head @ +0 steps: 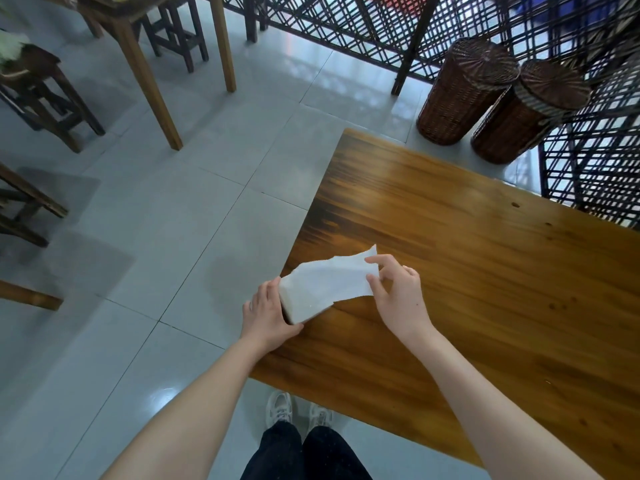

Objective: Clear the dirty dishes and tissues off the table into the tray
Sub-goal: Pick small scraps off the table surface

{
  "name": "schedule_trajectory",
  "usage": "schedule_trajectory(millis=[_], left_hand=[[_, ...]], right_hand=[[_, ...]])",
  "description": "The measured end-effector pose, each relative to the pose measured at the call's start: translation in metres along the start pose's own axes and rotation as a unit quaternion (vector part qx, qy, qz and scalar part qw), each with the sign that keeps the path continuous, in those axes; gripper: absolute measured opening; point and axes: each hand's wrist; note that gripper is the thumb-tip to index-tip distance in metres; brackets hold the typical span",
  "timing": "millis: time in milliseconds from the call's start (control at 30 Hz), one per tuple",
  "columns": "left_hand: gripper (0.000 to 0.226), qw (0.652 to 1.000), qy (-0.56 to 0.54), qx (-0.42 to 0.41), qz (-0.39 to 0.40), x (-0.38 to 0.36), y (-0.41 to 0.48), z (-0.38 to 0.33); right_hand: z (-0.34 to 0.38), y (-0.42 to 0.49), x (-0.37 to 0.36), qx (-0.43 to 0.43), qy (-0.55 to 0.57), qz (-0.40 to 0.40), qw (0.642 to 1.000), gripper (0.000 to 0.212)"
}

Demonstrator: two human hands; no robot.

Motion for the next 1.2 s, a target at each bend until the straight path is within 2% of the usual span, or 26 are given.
schedule_trajectory(millis=[167, 367, 567, 800, 1067, 1200], left_hand=[[0.110, 1.000, 0.008, 0.005, 0.009, 0.002, 0.003, -0.002], [0.114, 0.999, 0.031, -0.007, 0.025, 0.009, 0.008, -0.015], [0.105, 0.996, 0.034, -0.081, 0.001, 0.010, 0.011, -0.033], [0.099, 0.989, 0.019, -0.144, 0.022, -0.003, 0.014, -0.062], [0.092, 0.980, 0.022, -0.184, 0.072, -0.021, 0.018, -0.092], [0.092, 0.977, 0.018, -0.189, 0.097, -0.031, 0.017, -0.106]], right_hand=[[-0.008, 0.003, 0.031, -0.006, -0.017, -0.072, 0.997, 0.027], [-0.039, -0.007, 0.036, -0.064, -0.004, -0.069, 0.996, 0.033], [-0.088, -0.036, 0.032, -0.165, -0.033, -0.052, 0.984, 0.031], [-0.129, -0.069, 0.042, -0.247, -0.050, -0.055, 0.966, 0.028], [-0.152, -0.083, 0.072, -0.283, -0.027, -0.107, 0.953, 0.026], [-0.149, -0.079, 0.087, -0.258, -0.024, -0.134, 0.956, 0.027]])
Point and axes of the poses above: each hand's wrist, its own y-axis towards the middle knuckle, its own x-axis out of the back of the hand, z = x × y, and after that the axes turned 8 degrees about -x, right-handed
